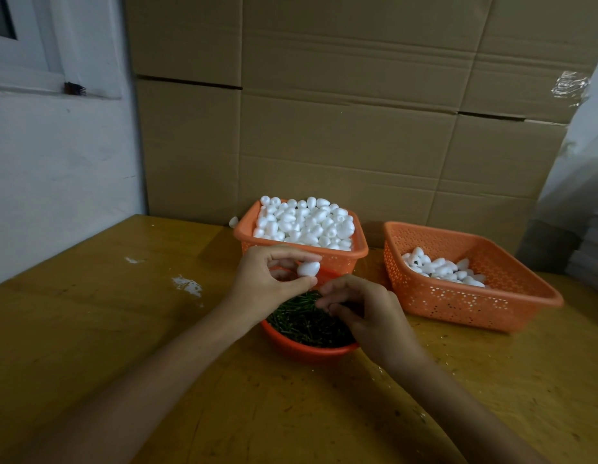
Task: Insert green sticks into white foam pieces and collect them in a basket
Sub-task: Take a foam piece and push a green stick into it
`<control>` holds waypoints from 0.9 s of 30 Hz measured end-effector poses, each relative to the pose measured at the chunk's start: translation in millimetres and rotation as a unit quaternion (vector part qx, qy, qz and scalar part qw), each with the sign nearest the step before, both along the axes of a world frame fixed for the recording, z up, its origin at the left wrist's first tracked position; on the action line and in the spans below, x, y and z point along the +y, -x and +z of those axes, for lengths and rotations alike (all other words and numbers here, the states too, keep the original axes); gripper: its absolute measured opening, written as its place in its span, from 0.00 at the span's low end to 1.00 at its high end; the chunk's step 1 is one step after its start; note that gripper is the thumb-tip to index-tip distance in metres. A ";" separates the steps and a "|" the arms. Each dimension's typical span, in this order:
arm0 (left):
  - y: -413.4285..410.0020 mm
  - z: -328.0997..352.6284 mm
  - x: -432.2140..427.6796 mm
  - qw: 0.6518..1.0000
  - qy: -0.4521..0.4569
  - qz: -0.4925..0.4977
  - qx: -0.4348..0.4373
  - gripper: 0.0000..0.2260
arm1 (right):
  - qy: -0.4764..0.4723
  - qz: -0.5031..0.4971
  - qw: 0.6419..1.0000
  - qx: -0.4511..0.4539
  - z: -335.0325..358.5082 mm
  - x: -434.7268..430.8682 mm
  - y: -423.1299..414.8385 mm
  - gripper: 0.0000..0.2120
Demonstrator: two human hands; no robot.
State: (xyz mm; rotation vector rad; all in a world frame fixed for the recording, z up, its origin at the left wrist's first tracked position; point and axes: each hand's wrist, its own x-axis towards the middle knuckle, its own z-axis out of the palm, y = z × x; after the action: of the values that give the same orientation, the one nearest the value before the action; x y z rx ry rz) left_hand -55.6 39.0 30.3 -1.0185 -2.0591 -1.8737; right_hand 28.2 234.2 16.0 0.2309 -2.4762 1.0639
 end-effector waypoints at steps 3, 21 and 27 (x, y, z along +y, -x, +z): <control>0.5 -0.6 0.0 1.000 0.001 0.004 -0.003 0.14 | -0.003 0.000 1.000 -0.004 0.0 -1.1 0.0 0.18; 0.6 -4.1 2.1 1.000 -0.004 -0.008 -0.015 0.13 | -0.273 -0.016 0.953 0.127 15.0 -10.4 -14.9 0.27; -0.6 -3.7 2.0 1.000 -0.007 -0.007 -0.020 0.13 | -0.334 -0.027 0.937 0.095 16.9 -7.9 -17.4 0.32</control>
State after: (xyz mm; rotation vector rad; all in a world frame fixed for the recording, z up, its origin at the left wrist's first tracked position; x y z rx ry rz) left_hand -55.0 41.0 26.5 -1.0031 -2.0624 -1.9269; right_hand 45.5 226.3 32.9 0.4384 -2.5533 0.1280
